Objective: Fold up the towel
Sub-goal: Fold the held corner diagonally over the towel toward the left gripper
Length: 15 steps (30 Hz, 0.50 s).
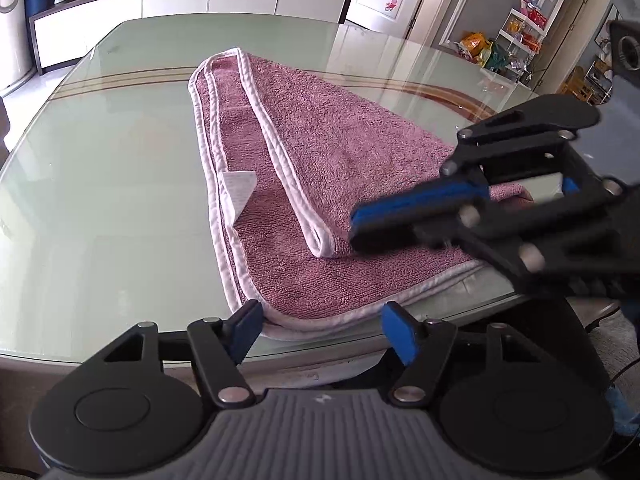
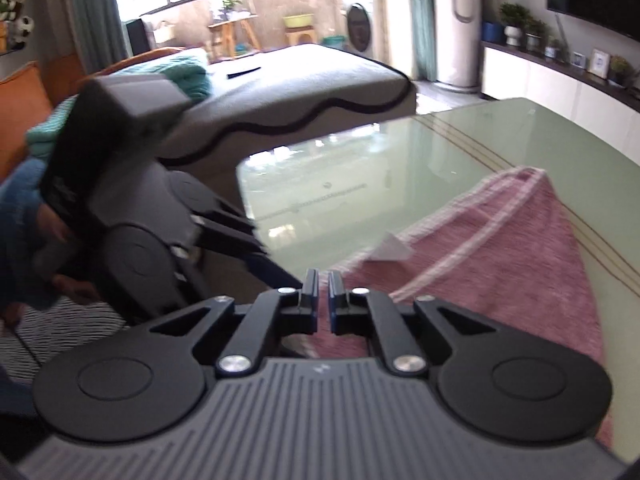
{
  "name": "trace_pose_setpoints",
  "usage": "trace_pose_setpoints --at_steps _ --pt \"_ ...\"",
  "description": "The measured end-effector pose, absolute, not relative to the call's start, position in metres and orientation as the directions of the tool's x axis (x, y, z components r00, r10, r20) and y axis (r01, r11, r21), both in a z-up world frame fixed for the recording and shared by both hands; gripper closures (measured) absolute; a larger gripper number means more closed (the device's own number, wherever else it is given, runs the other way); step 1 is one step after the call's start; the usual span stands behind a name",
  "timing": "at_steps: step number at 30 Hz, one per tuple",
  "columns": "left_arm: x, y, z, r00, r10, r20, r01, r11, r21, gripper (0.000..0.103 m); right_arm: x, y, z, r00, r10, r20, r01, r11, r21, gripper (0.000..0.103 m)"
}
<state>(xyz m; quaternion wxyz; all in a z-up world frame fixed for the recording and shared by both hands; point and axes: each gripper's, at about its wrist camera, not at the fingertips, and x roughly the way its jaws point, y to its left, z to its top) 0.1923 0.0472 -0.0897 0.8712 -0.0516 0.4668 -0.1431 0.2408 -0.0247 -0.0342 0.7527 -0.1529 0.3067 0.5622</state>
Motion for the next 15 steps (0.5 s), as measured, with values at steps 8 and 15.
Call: trace_pose_setpoints --at_steps 8,15 --pt "0.186 0.054 -0.084 0.528 -0.311 -0.79 0.209 0.95 -0.234 0.032 0.238 -0.024 -0.052 0.319 0.672 -0.668 -0.924 0.378 -0.06 0.078" --pt "0.184 0.053 -0.082 0.531 -0.341 -0.776 0.24 0.938 -0.248 0.031 0.249 -0.023 -0.078 0.322 0.609 -0.725 -0.916 0.393 -0.076 0.08"
